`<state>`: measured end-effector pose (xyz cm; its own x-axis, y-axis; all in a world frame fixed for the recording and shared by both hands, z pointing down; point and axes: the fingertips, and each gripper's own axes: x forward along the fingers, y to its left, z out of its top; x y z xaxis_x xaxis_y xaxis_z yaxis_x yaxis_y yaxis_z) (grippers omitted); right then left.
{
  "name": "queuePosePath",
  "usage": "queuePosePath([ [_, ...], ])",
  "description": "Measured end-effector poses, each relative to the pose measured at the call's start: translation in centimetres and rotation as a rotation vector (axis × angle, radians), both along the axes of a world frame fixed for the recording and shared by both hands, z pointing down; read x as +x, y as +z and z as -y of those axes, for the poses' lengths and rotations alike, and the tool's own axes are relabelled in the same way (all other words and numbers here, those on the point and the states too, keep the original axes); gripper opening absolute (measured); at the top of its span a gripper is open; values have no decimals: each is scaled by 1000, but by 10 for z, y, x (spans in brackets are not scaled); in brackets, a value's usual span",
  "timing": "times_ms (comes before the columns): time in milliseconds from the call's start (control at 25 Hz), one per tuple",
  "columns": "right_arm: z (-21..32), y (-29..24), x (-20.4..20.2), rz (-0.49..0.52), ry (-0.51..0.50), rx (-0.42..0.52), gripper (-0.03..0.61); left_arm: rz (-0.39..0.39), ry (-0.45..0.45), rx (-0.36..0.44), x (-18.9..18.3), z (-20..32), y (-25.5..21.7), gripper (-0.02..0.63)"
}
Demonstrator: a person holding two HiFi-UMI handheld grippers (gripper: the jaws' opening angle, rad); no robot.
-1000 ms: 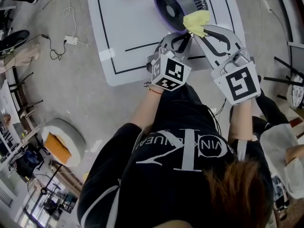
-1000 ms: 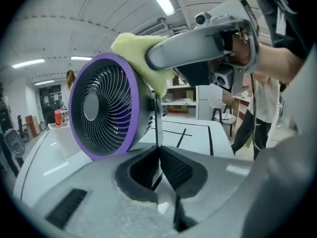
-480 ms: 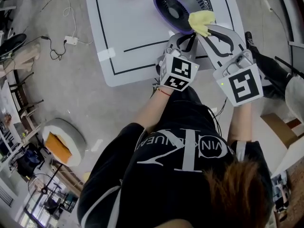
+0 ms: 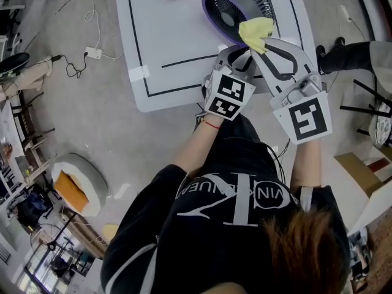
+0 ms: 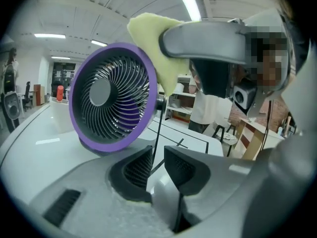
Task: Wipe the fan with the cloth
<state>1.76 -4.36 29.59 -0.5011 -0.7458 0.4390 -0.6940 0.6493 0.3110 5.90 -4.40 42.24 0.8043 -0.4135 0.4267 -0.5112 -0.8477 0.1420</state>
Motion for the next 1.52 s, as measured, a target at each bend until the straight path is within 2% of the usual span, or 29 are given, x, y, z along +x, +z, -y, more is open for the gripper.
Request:
queuePosePath([
  [160,-7,-3,-6,15,-8,26,34,13,-65,17,-19,-6,-5,61],
  [320,-7,0,-22,36,-20,34,34,-5,-164,41,-57,1,-10,6],
  [480,-3,2,-40,32,-42,34,34,-19,-224,66,-90,12,-19,5],
  [680,1,5,-48,12,-30,36,34,-26,-258,79,-112,22,-27,6],
  [840,6,6,-60,13,-15,20,34,-51,-251,60,-126,28,-33,6],
  [960,15,11,-69,-34,5,22,34,-63,-235,55,-135,39,-37,6],
  [1120,36,18,-75,-107,106,30,34,-63,-185,57,-148,54,-41,6],
  [1280,62,25,-77,-241,244,56,34,-59,-118,53,-163,71,-39,5],
  [1440,72,31,-76,-440,333,56,34,-68,-40,50,-171,86,-40,6],
  [1520,75,33,-74,-489,378,50,34,-78,-3,45,-172,92,-41,6],
])
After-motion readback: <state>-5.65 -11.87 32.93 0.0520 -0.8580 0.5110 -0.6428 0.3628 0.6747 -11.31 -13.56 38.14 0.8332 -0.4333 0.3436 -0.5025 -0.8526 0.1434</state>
